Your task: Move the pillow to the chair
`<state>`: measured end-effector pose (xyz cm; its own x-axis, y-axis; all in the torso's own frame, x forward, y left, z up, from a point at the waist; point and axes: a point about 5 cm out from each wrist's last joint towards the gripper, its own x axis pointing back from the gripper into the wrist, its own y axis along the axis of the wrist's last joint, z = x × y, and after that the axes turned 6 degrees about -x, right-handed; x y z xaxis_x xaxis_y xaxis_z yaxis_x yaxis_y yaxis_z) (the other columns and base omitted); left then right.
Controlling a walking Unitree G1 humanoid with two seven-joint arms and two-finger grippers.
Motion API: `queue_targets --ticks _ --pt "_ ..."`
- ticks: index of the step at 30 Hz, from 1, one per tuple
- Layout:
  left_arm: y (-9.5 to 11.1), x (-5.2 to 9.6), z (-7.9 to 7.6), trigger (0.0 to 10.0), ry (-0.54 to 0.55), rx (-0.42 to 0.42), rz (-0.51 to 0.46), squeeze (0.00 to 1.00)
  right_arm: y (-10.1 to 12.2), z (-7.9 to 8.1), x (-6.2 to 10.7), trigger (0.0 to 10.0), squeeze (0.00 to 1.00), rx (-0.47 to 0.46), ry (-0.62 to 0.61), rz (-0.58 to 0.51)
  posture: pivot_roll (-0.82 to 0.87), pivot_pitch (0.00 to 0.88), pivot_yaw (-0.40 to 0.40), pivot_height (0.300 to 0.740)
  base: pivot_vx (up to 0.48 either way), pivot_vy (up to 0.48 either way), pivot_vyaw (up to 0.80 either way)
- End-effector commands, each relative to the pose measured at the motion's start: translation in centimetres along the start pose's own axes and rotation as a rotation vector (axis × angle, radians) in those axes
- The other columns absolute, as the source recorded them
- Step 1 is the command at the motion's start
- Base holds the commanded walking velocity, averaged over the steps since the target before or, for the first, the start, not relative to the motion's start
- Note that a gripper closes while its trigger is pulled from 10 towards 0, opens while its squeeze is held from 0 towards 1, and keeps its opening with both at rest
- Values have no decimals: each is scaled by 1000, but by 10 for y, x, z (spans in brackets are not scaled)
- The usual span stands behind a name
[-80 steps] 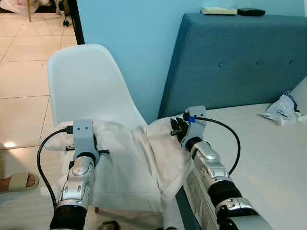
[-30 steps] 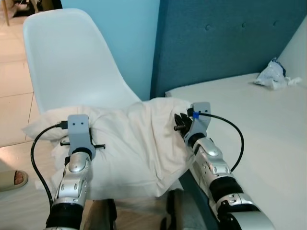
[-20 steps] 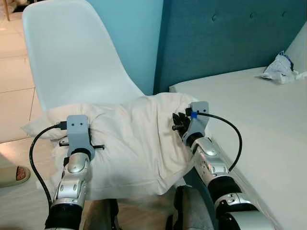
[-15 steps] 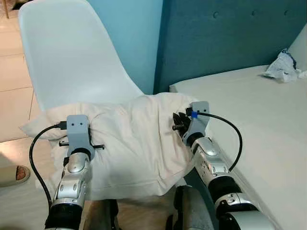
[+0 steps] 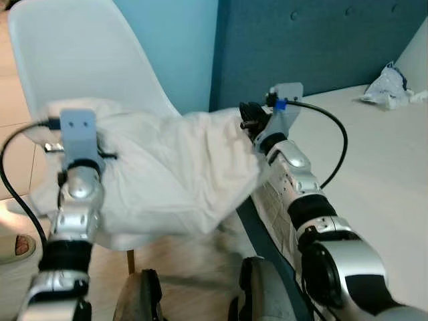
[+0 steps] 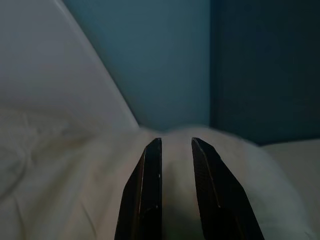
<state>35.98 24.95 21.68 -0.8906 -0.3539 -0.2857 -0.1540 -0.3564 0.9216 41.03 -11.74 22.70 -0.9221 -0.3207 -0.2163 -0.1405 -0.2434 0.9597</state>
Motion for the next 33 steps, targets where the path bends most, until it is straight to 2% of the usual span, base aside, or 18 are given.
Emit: queue_targets --ticks 1,5,7,8,9,11,12,13,14,19,20,22,23,28,33 --pt "10 -7 14 10000 63 -40 -70 0 8 3 -5 10000 0 -10 5 -21 74 238 -70 586 0 0 0" --pt "12 -9 24 10000 118 -92 -95 0 2 5 -5 10000 0 -66 1 -14 90 269 -70 586 0 0 0" --pt "-1 -4 23 10000 116 -110 -37 0 -10 6 -3 10000 0 -84 -12 30 93 276 -66 586 0 0 0" --pt "-13 0 20 10000 103 -116 20 0 -19 8 -1 10000 0 -65 -13 78 99 285 -63 586 0 0 0" --pt "-13 0 20 10000 103 -116 20 0 -19 8 -1 10000 0 -65 -13 78 99 285 -63 586 0 0 0" --pt "-43 13 8 10000 62 -122 175 0 -39 11 4 10000 0 -23 -9 177 106 295 -65 586 0 0 0" --pt "-43 13 8 10000 62 -122 175 0 -39 11 4 10000 0 -23 -9 177 106 295 -65 586 0 0 0" --pt "-65 24 -2 10000 33 -100 287 0 -47 12 7 10000 0 3 -7 221 107 295 -64 586 0 0 0" --pt "-71 28 -6 10000 8 -96 322 0 -49 12 8 10000 0 7 -8 228 105 292 -64 586 0 0 0" --pt "-88 41 -17 10000 -22 -121 379 0 -54 10 11 10000 0 12 -10 251 95 292 -62 586 0 0 0" --pt "-90 43 -19 10000 -25 -112 390 1000 -54 9 11 10000 51 3 -10 251 89 285 -60 586 0 0 0" --pt "-91 44 -20 10000 -27 -104 395 1000 -54 8 11 10000 51 -4 -10 251 89 285 -60 586 0 0 0" --pt "-92 44 -20 10000 -25 -86 401 1000 -53 7 11 10000 1000 -11 -8 245 87 284 -59 586 0 0 0" --pt "-88 38 -17 10000 -13 -66 396 1000 -50 6 11 10000 1000 -28 -3 226 86 275 -57 586 0 0 0" --pt "-78 29 -17 10000 -54 -52 347 1000 -46 -2 11 10000 1000 -52 -55 208 87 253 -57 586 0 0 0"
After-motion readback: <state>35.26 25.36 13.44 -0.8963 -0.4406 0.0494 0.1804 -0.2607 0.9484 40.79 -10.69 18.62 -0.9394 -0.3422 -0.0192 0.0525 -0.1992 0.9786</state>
